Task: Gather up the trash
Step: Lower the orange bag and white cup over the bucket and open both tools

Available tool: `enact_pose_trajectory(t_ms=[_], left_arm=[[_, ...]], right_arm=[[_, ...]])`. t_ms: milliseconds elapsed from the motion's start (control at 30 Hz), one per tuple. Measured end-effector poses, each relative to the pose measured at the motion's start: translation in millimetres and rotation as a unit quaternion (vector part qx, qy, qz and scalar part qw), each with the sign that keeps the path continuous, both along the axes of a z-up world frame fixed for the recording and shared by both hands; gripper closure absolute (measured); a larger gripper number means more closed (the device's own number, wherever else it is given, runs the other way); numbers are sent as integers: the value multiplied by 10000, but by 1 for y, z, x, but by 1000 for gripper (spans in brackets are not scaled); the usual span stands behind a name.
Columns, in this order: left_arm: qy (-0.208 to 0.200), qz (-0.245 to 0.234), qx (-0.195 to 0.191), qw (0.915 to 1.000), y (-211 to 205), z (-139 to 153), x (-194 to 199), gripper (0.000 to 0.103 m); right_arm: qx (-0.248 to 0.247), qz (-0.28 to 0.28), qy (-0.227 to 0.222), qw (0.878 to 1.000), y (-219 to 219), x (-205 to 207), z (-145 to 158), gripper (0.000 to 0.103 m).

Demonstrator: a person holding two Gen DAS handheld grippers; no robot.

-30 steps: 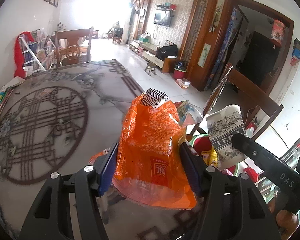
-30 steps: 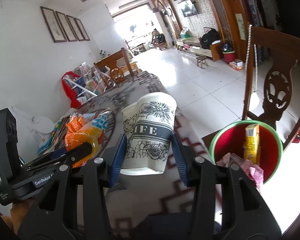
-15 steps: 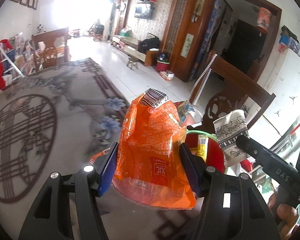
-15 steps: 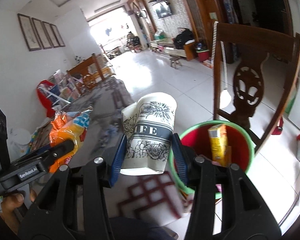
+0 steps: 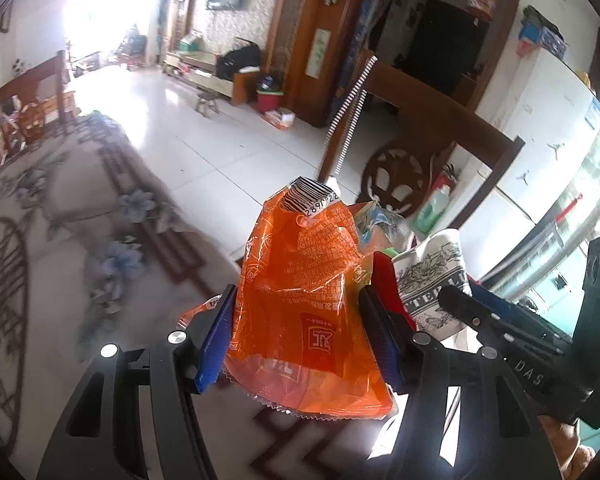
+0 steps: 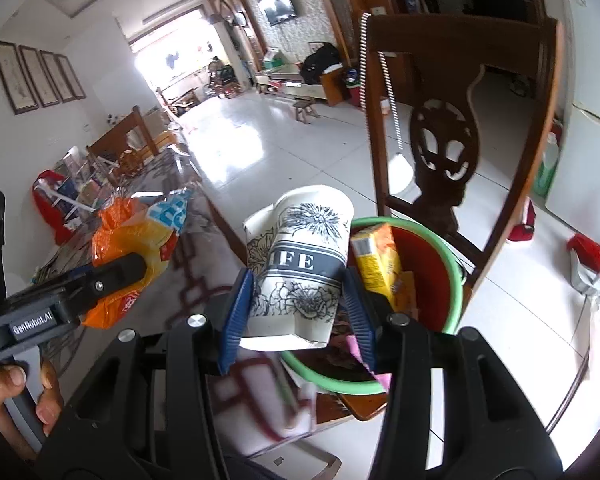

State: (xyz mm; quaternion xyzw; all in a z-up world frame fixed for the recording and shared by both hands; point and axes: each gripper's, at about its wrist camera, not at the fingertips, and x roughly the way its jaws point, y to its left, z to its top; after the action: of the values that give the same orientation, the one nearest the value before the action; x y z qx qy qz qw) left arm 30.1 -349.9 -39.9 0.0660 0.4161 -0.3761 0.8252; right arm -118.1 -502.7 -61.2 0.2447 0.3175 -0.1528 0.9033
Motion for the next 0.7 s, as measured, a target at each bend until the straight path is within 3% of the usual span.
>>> enact_pose_trajectory(t_ms=[300, 700], left_arm=[[55, -463, 66, 9989, -43, -11, 5, 45], [148, -765, 185, 9968, -61, -22, 17, 44]], right_arm=[[70, -295, 226, 9993, -20, -9, -18, 58], [31, -293, 425, 9987, -26, 5, -34, 57]])
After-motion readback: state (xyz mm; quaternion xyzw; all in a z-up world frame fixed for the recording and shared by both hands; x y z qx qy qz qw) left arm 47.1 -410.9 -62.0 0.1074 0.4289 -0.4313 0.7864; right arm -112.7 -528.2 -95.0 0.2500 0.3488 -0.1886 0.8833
